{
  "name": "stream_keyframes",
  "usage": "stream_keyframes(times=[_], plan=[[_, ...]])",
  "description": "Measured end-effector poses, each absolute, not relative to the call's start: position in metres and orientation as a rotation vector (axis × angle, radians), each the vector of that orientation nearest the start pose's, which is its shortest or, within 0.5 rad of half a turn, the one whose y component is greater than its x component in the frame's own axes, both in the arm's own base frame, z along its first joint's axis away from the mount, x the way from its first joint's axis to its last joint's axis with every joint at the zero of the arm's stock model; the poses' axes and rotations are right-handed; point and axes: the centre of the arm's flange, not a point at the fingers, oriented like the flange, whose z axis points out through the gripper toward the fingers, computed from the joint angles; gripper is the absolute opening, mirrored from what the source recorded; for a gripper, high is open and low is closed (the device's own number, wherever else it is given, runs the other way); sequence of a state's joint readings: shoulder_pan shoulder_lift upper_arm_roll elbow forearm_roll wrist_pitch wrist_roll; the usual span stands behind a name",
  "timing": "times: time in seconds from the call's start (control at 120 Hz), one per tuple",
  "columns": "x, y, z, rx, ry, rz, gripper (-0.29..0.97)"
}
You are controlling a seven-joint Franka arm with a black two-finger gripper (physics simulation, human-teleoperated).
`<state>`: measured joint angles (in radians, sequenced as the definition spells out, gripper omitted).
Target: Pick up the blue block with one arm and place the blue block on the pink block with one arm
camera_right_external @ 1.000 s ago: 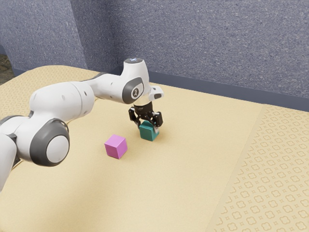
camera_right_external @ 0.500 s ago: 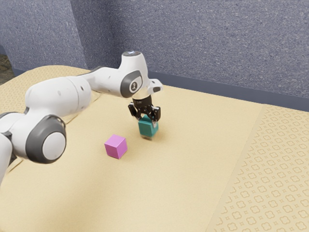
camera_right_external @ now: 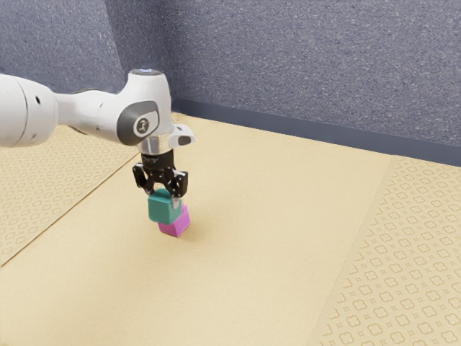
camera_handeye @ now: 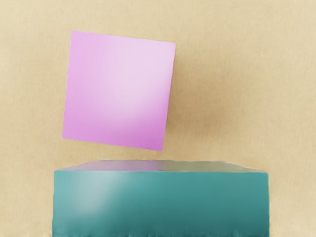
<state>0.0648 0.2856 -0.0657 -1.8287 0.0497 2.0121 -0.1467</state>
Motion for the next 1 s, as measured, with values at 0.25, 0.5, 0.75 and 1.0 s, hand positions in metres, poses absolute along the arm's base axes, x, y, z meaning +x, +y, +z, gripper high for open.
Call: stream_keyframes(times=[0.25, 0.5, 0.75, 1.0], plan=[[0.606, 0.025, 0.356, -2.980, -0.141, 0.070, 0.39], [0.618, 0.011, 0.358, -3.011, -0.092, -0.086, 0.38], [0.605, 0.032, 0.355, -3.073, -0.187, -0.110, 0.39], [0.607, 0.040, 0.350, -3.086, -0.159, -0.126, 0.39]])
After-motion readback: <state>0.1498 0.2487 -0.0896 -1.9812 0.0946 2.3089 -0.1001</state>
